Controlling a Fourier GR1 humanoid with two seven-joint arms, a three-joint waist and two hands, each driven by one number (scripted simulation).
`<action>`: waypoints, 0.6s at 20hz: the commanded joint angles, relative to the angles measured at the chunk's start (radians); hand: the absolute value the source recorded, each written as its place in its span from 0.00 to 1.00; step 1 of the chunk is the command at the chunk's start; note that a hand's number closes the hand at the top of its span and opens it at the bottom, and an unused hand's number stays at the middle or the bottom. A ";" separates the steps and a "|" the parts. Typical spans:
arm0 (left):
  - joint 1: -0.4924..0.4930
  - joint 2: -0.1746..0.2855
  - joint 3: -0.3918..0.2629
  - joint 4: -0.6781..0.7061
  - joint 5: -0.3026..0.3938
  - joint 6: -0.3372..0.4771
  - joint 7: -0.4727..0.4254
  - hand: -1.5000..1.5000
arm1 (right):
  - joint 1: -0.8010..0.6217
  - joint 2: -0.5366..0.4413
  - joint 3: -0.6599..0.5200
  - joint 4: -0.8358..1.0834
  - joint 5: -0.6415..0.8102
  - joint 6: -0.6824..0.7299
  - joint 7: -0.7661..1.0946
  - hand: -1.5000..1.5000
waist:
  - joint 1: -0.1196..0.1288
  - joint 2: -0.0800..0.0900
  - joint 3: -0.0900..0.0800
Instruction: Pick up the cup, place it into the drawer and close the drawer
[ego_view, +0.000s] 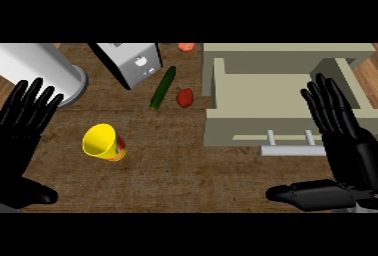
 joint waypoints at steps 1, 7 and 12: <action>-0.101 0.036 0.034 0.197 -0.039 -0.034 -0.036 0.00 | -0.082 -0.008 -0.007 0.068 0.003 0.016 0.013 0.00 | -0.004 0.001 0.001; -0.152 0.012 0.018 0.453 -0.171 -0.059 -0.169 0.00 | -0.134 -0.036 -0.075 0.089 -0.039 0.032 0.032 0.00 | -0.008 0.001 0.000; -0.148 0.024 0.031 0.628 -0.264 -0.106 -0.325 0.00 | -0.089 -0.023 -0.053 0.015 -0.050 0.043 0.061 0.00 | -0.010 0.000 0.000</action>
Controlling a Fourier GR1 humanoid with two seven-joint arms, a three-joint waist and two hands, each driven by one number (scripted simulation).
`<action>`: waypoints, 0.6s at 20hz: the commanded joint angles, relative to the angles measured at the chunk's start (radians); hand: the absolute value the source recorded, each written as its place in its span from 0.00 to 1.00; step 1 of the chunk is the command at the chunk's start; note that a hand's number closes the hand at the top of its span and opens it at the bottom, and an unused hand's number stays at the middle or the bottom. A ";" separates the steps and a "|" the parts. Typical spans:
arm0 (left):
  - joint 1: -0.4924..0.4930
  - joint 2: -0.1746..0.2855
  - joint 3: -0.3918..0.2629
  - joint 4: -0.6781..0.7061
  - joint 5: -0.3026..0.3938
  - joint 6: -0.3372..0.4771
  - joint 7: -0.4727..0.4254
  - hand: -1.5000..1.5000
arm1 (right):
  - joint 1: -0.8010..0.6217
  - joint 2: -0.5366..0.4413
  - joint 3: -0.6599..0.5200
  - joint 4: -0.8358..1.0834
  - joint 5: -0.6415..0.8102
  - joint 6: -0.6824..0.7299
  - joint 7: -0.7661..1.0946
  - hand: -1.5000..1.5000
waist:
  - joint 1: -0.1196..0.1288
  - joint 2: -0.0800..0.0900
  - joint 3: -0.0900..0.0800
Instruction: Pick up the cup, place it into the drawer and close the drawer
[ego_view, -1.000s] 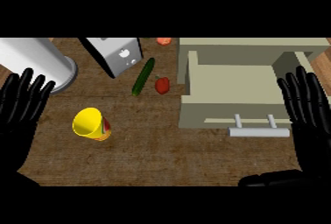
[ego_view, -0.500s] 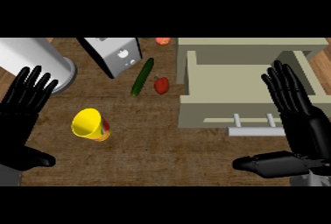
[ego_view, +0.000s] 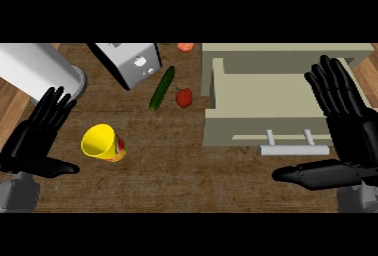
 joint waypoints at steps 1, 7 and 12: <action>0.016 -0.027 -0.013 0.088 -0.092 0.019 -0.099 0.00 | 0.017 0.001 -0.009 0.061 0.008 0.030 -0.073 0.00 | 0.003 -0.001 0.000; -0.100 0.043 0.022 0.432 -0.181 -0.011 -0.266 0.00 | 0.015 -0.021 -0.035 -0.050 -0.024 0.028 0.024 0.00 | -0.006 -0.001 0.000; -0.177 0.047 0.009 0.738 -0.285 -0.024 -0.516 0.00 | -0.068 0.015 -0.009 0.043 0.026 -0.011 -0.012 0.00 | -0.008 0.003 -0.001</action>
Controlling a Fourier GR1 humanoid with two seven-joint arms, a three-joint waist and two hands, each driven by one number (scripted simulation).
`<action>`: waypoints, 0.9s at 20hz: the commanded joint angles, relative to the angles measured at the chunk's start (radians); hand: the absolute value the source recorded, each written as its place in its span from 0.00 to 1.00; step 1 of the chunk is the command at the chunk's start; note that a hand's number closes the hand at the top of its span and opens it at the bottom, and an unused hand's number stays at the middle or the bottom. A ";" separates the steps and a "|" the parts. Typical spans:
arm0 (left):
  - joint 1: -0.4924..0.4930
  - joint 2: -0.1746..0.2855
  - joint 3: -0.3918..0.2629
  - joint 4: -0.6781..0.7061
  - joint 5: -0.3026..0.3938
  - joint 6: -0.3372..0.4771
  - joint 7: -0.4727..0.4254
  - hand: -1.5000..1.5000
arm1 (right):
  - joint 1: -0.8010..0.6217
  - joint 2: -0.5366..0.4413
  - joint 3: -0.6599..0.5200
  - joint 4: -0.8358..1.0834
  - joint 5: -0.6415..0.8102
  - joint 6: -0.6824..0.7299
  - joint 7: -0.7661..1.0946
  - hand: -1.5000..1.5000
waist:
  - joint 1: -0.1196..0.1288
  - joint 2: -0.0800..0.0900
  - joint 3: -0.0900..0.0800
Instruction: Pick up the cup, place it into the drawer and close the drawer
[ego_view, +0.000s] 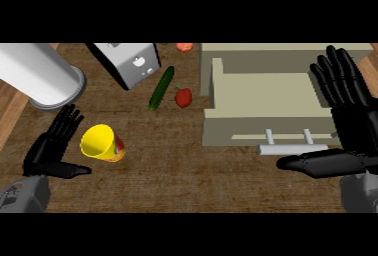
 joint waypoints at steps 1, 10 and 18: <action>-0.092 -0.010 -0.011 0.192 -0.079 0.056 -0.112 0.00 | 0.023 -0.026 -0.025 -0.052 -0.031 0.025 0.044 0.00 | -0.003 -0.001 0.000; -0.154 0.029 -0.008 0.509 -0.156 0.034 -0.384 0.00 | -0.030 0.020 0.009 0.053 0.028 -0.007 -0.026 0.00 | -0.009 0.005 -0.002; -0.210 0.011 -0.002 0.573 -0.167 0.075 -0.428 0.00 | -0.033 -0.023 -0.034 0.035 -0.027 0.031 0.017 0.00 | -0.021 0.008 -0.003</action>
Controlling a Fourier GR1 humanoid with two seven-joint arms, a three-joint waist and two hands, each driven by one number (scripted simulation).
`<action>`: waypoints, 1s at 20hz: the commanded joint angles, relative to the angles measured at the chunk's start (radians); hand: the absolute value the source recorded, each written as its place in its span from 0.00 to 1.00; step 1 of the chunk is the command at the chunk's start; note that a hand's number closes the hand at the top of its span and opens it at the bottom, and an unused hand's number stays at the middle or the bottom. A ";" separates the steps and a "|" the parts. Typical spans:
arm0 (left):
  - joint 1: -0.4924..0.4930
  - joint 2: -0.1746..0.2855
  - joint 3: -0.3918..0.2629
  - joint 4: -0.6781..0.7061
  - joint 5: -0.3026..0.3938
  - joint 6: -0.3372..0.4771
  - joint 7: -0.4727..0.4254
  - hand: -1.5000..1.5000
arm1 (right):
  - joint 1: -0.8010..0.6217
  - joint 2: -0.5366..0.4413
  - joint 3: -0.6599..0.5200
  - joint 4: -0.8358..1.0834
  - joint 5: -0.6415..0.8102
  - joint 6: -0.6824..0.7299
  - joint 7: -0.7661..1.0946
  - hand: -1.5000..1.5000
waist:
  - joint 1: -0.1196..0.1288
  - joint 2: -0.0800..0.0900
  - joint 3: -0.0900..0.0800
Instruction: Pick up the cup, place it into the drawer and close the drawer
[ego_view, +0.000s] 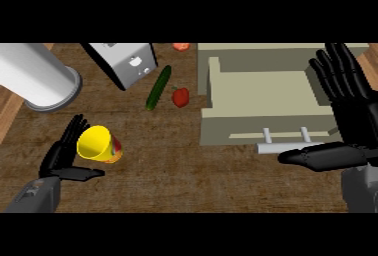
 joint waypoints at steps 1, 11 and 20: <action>-0.007 -0.018 -0.005 0.040 -0.017 -0.040 -0.127 0.00 | -0.031 0.015 0.012 0.030 0.021 -0.015 -0.021 0.00 | -0.003 0.004 -0.001; -0.028 -0.082 -0.017 0.058 -0.035 -0.031 -0.174 0.00 | -0.060 -0.038 -0.026 -0.023 -0.035 0.008 0.089 0.00 | -0.008 0.004 -0.002; -0.069 -0.089 -0.007 0.063 -0.007 -0.213 -0.131 1.00 | -0.059 -0.018 -0.010 -0.024 -0.015 -0.011 0.084 0.00 | -0.012 0.007 -0.003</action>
